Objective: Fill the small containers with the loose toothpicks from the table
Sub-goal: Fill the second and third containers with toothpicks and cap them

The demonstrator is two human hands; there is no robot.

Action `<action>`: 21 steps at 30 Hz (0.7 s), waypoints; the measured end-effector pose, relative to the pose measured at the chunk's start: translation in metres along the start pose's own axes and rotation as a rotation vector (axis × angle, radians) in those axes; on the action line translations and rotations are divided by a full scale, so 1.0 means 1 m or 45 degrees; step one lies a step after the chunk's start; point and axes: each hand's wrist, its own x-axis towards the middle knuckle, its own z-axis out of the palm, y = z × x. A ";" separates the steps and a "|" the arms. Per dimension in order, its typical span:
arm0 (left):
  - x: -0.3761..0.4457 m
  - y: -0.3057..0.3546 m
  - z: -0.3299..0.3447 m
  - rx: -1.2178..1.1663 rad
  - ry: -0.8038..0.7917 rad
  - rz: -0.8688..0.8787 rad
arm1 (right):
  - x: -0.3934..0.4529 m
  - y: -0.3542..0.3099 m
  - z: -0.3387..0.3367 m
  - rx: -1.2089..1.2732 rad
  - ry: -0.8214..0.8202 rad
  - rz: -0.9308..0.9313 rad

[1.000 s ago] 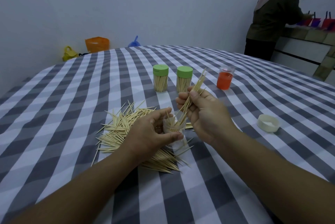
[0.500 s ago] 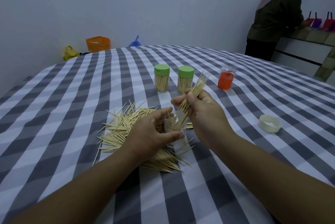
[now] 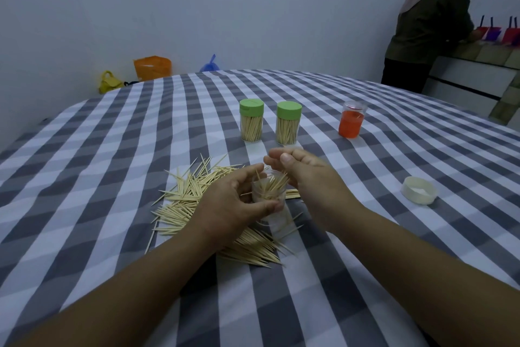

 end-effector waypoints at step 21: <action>0.005 0.004 -0.015 0.032 -0.028 -0.041 | 0.020 0.004 -0.072 -1.469 -0.459 0.294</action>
